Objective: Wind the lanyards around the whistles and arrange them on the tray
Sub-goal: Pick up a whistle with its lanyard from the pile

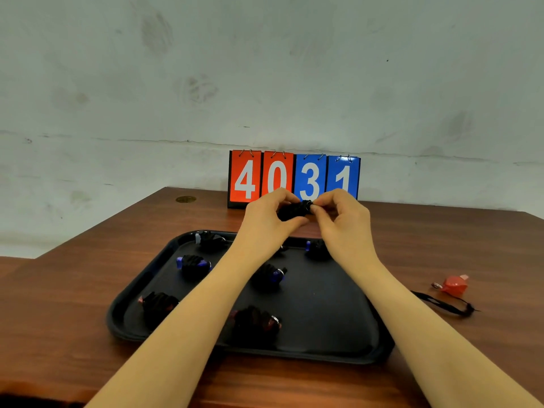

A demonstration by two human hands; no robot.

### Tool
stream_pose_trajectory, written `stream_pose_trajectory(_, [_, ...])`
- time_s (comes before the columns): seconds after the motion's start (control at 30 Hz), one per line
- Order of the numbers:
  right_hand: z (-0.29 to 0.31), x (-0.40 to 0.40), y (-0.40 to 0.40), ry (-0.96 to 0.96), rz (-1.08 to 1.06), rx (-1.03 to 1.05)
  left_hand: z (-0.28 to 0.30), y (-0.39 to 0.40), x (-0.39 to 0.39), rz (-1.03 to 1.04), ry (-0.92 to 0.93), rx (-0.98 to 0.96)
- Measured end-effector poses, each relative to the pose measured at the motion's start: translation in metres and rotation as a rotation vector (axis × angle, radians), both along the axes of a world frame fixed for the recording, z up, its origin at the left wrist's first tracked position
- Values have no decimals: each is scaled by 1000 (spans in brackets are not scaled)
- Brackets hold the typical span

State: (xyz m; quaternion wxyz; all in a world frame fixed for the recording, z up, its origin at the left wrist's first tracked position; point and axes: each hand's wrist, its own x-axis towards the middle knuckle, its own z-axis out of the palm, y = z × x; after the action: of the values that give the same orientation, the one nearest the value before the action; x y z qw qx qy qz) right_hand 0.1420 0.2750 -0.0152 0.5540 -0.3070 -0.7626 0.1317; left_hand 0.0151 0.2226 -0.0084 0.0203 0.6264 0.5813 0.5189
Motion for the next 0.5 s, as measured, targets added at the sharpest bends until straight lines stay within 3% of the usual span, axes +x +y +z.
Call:
stream_pose_trajectory(0.27, [6, 23, -7, -59, -11, -158, 4, -12, 3, -124, 17, -211])
stream_pose_trajectory(0.5, [-14, 54, -18, -332, -21, -273, -11, -20, 20, -109, 243, -400])
